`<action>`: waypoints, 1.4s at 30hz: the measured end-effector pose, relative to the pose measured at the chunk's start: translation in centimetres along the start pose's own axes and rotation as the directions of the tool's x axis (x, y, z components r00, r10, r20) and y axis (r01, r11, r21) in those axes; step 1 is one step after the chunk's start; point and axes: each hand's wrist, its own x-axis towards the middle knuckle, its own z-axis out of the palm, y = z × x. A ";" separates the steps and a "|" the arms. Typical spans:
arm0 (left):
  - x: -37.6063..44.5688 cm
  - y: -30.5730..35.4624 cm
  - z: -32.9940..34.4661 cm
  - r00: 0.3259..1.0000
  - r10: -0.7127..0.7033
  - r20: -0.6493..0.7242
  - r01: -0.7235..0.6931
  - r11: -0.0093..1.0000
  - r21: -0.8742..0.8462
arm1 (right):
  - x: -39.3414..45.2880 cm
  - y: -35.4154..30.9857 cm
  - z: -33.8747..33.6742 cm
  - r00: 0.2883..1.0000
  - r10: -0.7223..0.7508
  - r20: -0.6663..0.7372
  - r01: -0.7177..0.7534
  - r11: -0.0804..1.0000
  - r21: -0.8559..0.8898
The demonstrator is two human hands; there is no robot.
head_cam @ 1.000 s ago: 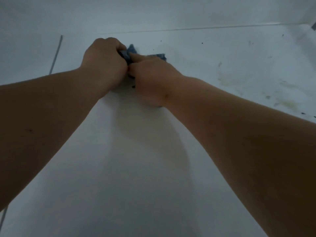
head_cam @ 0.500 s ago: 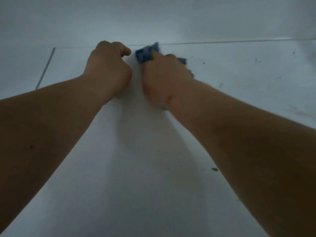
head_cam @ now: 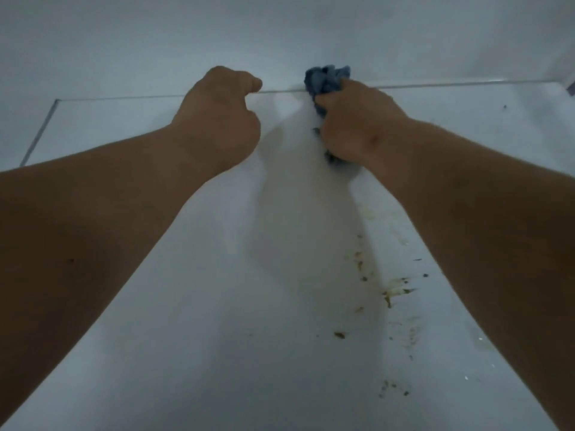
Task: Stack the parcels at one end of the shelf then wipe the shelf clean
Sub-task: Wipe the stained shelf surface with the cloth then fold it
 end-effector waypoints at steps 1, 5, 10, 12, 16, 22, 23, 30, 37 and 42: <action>0.1 0.5 0.1 1.000 -0.003 0.013 0.003 1.000 -0.001 | -0.6 0.2 0.2 0.999 0.049 -0.009 -0.049 0.999 0.011; 0.5 2.2 1.0 0.998 0.005 0.063 -0.005 1.000 -0.005 | -3.7 -3.0 0.9 0.999 -0.042 0.032 0.035 0.979 0.199; 1.0 4.3 1.7 0.997 0.043 0.056 -0.046 0.998 0.047 | -3.1 -0.9 1.5 0.976 -0.213 0.044 0.194 0.946 0.259; 1.0 5.2 1.9 0.991 0.108 0.077 -0.114 0.991 0.073 | -2.4 1.4 0.4 0.984 -0.154 0.095 0.128 0.965 0.230; 1.0 6.4 2.5 0.993 0.098 0.067 -0.102 0.993 0.058 | -2.3 6.9 -1.1 0.998 -0.041 0.053 0.037 0.997 0.070; 0.7 6.4 2.2 0.993 0.092 0.075 -0.096 0.993 0.061 | -3.8 4.1 -0.5 0.994 0.083 0.075 -0.094 0.983 0.160; 0.7 6.4 2.2 0.993 0.086 0.076 -0.091 0.994 0.063 | -4.6 2.7 0.0 0.998 0.018 0.065 -0.031 0.976 0.214; 0.2 7.6 2.3 0.990 0.115 0.086 -0.122 0.990 0.075 | -5.8 2.6 0.5 0.960 -0.267 0.088 0.233 0.930 0.283; 0.0 9.9 3.4 0.981 0.167 0.102 -0.171 0.985 0.032 | -4.6 10.2 -0.2 0.993 0.111 0.044 -0.117 0.976 0.183; 0.6 10.5 4.6 0.967 0.220 0.126 -0.226 0.974 0.034 | -7.1 6.6 0.3 0.998 0.040 0.048 -0.049 0.977 0.206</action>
